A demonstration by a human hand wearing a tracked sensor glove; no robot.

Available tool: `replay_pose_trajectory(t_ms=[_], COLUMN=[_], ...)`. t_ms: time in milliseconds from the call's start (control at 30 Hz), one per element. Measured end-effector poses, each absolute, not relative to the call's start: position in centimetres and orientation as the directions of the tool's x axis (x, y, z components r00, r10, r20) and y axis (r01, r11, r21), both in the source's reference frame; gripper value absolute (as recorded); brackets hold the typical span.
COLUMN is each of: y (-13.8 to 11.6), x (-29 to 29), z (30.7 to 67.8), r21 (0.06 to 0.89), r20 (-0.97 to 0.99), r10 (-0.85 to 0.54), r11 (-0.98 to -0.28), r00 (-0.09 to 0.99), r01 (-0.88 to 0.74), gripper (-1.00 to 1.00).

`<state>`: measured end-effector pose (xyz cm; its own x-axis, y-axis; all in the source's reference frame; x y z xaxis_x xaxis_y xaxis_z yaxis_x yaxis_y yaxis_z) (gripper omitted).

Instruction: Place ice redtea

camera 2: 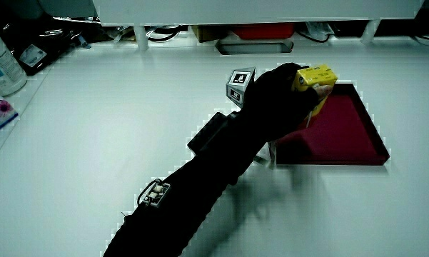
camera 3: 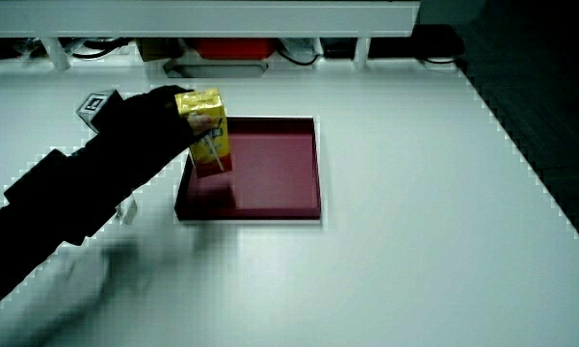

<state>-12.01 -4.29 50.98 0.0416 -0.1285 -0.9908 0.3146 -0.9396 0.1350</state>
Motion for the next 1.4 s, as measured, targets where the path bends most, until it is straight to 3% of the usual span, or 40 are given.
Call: replay_pose_trajectory(t_ms=[300,800,1067,1400], y=[-3.8,-3.6,-3.2,-2.5], x=[-11.8,-11.7,-11.9,-13.7], z=[53.4,54.3,54.0,51.4], r21=[0.192,0.190,0.206,0.198], r20=[-0.981,-0.977,-0.969,-0.975], r10=[-0.196,-0.210,-0.239,-0.221], r11=[-0.930,-0.924,-0.922,-0.897], r00=[0.019,-0.026,-0.064,-0.012], r01=[0.314,0.332,0.327,0.396], gripper=[0.00,0.00,-0.42,-0.95])
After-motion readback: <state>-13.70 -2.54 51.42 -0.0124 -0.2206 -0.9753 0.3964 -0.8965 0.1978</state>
